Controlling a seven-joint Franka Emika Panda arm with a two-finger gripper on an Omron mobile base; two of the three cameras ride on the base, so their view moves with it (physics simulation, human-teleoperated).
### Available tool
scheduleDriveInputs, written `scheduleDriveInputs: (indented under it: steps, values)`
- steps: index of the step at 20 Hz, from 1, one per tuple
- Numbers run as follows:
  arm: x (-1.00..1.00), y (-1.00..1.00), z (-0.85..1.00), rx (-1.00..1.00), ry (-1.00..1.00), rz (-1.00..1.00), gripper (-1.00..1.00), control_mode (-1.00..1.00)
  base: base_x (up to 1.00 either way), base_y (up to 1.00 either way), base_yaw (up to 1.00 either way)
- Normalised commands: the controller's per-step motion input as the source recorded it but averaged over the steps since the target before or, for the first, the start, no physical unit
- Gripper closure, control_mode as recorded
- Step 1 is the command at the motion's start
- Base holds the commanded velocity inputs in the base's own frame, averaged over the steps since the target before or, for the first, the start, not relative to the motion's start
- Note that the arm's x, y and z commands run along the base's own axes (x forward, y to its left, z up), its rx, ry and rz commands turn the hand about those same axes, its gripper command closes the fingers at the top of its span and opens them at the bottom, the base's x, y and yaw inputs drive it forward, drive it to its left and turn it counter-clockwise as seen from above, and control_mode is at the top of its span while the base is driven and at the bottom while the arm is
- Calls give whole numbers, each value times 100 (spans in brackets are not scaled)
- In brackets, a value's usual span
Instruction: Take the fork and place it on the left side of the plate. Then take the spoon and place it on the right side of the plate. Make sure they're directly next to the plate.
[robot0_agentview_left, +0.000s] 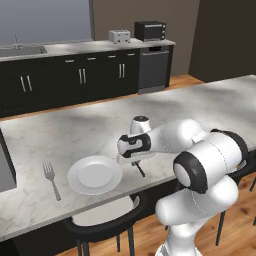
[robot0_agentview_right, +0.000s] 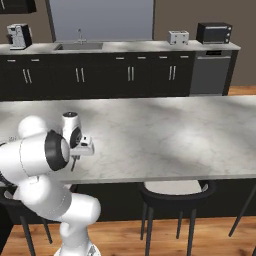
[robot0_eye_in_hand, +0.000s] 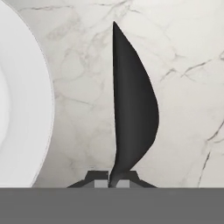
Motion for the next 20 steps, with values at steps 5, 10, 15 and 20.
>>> scheduleDriveInputs:
  steps: [5,10,15,20]
  values:
    - [22,17,-15,0,3,0,100,-100,0,0,0]
    - [15,0,-20,0,0,0,100,-100,0,0,0]
    - [13,0,-25,0,0,0,100,-100,0,0,0]
    - [19,6,-25,0,0,0,100,-100,0,0,0]
